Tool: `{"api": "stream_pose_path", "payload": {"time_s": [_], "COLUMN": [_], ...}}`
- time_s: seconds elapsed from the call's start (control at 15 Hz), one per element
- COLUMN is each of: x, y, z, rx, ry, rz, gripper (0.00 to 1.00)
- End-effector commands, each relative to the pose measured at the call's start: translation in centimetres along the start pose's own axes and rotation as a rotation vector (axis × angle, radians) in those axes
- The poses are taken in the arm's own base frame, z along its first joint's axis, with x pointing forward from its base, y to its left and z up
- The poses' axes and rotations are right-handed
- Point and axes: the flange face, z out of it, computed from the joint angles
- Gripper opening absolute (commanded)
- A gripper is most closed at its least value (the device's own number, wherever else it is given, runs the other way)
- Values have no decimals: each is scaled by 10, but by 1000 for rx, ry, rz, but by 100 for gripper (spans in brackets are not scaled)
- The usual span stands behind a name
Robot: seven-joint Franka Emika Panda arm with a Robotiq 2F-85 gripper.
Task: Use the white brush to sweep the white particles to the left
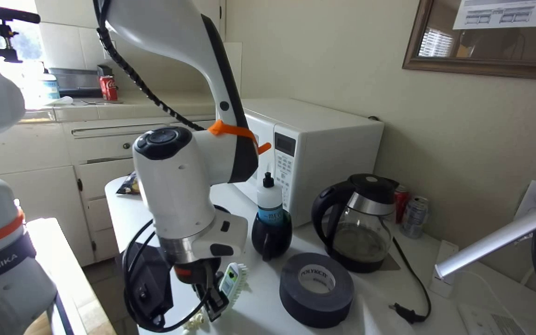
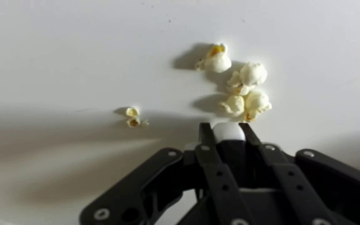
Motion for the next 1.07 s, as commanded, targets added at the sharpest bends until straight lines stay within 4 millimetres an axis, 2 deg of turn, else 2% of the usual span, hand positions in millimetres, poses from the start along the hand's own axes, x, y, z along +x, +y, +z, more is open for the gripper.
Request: {"api": "stream_pose_path", "payload": {"time_s": [0.0, 0.27, 0.33, 0.47, 0.53, 0.6, 0.87, 1.0], "x": [-9, -35, -45, -54, -55, -58, -54, -55], "y": [15, 52, 56, 69, 75, 76, 80, 77], "z": [-4, -16, -21, -19, -22, -27, -28, -35], "rx": [-7, -35, -37, -47, -67, -72, -81, -88], "ry": [14, 49, 51, 36, 36, 40, 44, 50], "rz": [58, 194, 223, 264, 276, 281, 294, 295], "gripper": [6, 6, 6, 6, 50, 51, 80, 95]}}
